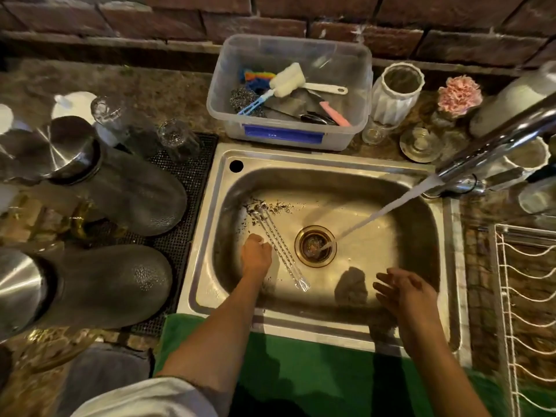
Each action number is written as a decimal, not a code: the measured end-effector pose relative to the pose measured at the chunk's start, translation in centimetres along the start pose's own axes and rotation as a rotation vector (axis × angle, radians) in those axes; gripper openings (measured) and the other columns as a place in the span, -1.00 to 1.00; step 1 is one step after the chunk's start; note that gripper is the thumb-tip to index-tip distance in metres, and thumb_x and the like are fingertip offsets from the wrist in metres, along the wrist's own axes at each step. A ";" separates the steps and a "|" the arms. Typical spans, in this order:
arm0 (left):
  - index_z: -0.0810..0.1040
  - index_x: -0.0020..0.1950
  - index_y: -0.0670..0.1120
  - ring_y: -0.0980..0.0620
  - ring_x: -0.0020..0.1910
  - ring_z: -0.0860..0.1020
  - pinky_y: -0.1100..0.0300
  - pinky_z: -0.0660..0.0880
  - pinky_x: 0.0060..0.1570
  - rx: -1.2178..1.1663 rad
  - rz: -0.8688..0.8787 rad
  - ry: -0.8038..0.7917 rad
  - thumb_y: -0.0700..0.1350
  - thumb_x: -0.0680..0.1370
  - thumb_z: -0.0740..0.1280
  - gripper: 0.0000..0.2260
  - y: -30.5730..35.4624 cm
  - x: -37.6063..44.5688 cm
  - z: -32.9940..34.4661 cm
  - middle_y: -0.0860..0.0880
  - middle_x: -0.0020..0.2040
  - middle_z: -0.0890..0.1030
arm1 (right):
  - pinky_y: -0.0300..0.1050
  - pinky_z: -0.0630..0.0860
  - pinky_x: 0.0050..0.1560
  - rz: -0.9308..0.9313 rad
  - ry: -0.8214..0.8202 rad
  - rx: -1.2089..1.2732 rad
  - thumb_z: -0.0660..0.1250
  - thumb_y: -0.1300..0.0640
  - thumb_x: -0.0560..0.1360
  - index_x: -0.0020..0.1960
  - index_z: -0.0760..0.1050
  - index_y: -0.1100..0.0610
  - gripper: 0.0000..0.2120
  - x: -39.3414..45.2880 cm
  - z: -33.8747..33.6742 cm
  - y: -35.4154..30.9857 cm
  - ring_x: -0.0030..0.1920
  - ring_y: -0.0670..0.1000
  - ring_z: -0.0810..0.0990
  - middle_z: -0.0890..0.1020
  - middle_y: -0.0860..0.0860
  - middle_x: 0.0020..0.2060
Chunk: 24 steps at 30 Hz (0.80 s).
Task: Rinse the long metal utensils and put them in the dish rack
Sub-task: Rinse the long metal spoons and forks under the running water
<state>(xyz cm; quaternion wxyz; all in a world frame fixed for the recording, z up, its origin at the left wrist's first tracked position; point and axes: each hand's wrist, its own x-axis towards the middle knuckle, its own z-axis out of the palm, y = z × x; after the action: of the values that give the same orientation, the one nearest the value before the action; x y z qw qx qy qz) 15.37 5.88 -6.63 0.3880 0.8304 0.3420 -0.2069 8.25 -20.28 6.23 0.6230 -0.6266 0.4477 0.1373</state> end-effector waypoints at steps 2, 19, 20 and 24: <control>0.59 0.16 -0.19 -0.05 0.02 0.58 0.14 0.49 -0.03 -0.047 -0.032 0.004 -0.19 0.60 0.38 -0.84 0.0 1.1 0.7 -0.17 0.08 0.67 | 0.09 0.57 0.11 0.010 0.004 -0.018 0.14 0.18 0.67 0.11 0.54 0.15 -0.80 0.2 -0.2 0.7 0.10 0.17 0.65 0.67 0.16 0.07; 0.67 -0.07 -0.18 -0.06 -0.13 0.64 0.03 0.64 -0.05 -0.168 -0.142 0.128 -0.30 0.43 0.47 -0.89 0.8 2.7 1.4 -0.11 -0.14 0.69 | 0.07 0.60 0.04 0.068 -0.150 -0.062 0.20 0.25 0.62 0.05 0.61 0.21 -0.80 1.2 3.1 1.5 0.00 0.21 0.71 0.74 0.16 -0.08; 0.67 -0.09 -0.19 -0.04 -0.18 0.62 0.03 0.65 -0.08 -0.195 -0.151 0.128 -0.31 0.42 0.46 -0.90 0.7 2.5 1.3 -0.10 -0.17 0.68 | 0.03 0.61 0.00 0.067 -0.174 -0.065 0.20 0.25 0.62 0.04 0.62 0.20 -0.80 1.0 3.3 1.5 -0.02 0.21 0.72 0.75 0.15 -0.10; 0.65 -0.24 -0.18 0.04 -0.36 0.53 0.19 0.50 -0.40 -0.291 -0.146 0.185 -0.31 0.45 0.43 -0.92 1.0 0.3 0.1 -0.03 -0.34 0.61 | -0.07 0.59 -0.17 0.059 -0.285 -0.075 0.18 0.24 0.63 -0.02 0.64 0.18 -0.76 -0.4 3.9 1.3 -0.15 0.14 0.71 0.74 0.19 -0.11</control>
<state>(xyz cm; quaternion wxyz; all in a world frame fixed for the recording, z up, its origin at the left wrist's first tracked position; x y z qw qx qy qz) 16.31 5.45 -6.32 0.4550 0.7539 0.4620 -0.1058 8.59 -16.35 4.89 0.6522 -0.6102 0.3673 0.2597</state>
